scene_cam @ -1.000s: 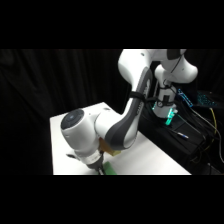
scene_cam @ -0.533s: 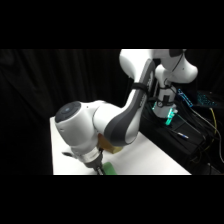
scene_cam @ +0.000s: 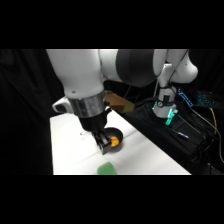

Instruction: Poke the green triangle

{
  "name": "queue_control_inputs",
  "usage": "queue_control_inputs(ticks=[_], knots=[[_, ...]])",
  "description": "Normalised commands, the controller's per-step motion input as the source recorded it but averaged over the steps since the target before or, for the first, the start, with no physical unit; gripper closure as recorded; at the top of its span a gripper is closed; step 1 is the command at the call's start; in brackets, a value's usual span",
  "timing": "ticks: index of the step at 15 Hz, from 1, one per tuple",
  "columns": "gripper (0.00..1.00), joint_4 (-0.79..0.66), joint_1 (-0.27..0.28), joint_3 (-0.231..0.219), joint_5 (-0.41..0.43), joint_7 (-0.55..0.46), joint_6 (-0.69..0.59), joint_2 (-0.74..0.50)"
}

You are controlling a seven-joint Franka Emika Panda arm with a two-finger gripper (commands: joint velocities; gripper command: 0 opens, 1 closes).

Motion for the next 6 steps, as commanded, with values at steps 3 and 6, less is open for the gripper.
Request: queue_control_inputs(ticks=[3, 6], knots=[[0.00, -0.17, -0.025, 0.001, -0.041, 0.08, -0.22, -0.44], [0.00, -0.13, -0.040, 0.007, -0.080, 0.06, -0.13, -0.34]])
